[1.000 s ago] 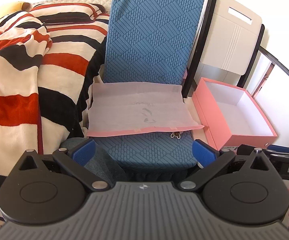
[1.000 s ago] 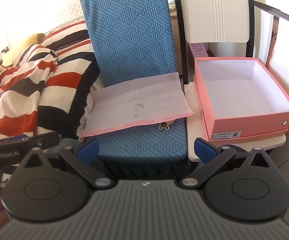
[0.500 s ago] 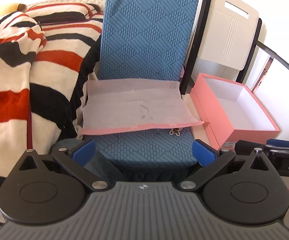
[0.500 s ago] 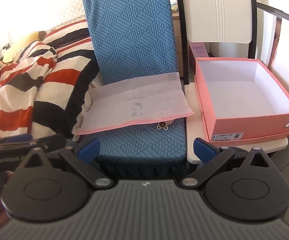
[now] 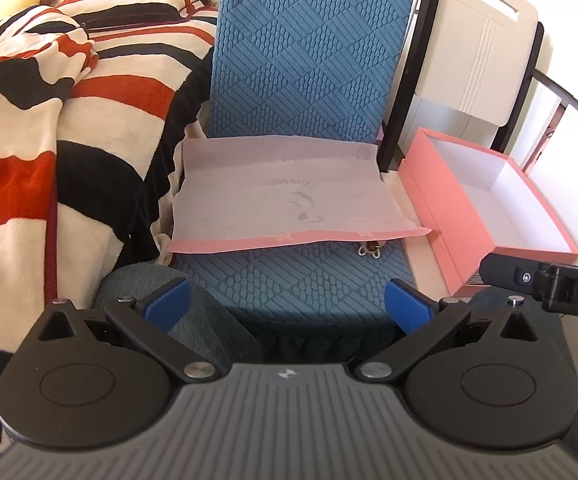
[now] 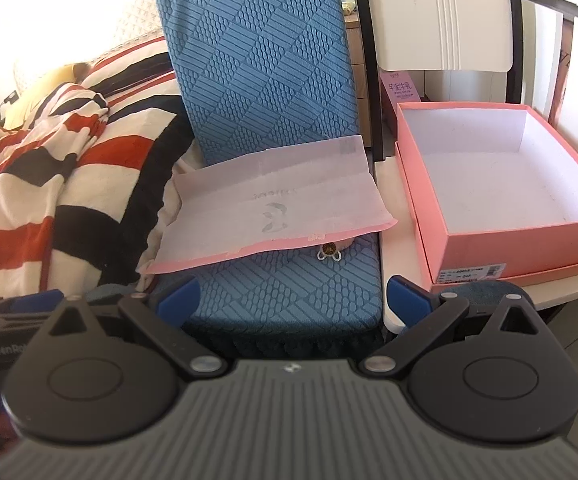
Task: Organize objects
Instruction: 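Lower right gripper onto the pink strip while left gripper grasps the white paper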
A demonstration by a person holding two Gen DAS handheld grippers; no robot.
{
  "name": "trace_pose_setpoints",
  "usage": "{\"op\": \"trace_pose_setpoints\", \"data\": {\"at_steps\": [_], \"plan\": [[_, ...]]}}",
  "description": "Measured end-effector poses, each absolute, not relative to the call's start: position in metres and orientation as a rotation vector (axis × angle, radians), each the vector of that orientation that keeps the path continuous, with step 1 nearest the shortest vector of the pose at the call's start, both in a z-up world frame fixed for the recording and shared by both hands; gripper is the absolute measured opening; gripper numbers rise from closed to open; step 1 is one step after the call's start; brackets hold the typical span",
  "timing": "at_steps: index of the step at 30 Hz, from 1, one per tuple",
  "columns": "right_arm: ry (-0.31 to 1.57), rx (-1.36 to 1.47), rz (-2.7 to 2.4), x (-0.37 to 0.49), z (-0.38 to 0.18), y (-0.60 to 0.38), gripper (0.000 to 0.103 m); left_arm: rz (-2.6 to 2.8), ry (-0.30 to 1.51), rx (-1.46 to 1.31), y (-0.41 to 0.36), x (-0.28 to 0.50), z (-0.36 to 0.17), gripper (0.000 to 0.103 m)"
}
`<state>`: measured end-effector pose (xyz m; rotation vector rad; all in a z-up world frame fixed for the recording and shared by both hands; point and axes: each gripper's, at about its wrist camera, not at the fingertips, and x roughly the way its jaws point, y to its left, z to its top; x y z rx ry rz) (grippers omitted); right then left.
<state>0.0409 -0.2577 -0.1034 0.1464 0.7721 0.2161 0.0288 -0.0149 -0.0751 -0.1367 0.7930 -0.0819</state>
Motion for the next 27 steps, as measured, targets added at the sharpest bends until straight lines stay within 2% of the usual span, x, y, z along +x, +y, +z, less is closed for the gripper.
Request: {"op": "trace_pose_setpoints", "data": {"at_steps": [15,22,25,27], "plan": [[0.781,0.212,0.188,0.092,-0.143,-0.264,0.101,-0.078,0.857,-0.068,-0.019,0.092,-0.115,0.103],[0.794,0.351,0.180,0.136,-0.177,-0.269,0.093,-0.106,0.907,0.071,-0.032,0.138,-0.141,0.103],[0.835,0.460,0.180,0.155,-0.196,-0.273,0.082,-0.135,0.919,0.129,-0.040,0.158,-0.151,0.103],[0.865,0.513,0.178,0.167,-0.208,-0.276,0.079,-0.148,0.929,0.166,-0.045,0.170,-0.158,0.103]]}}
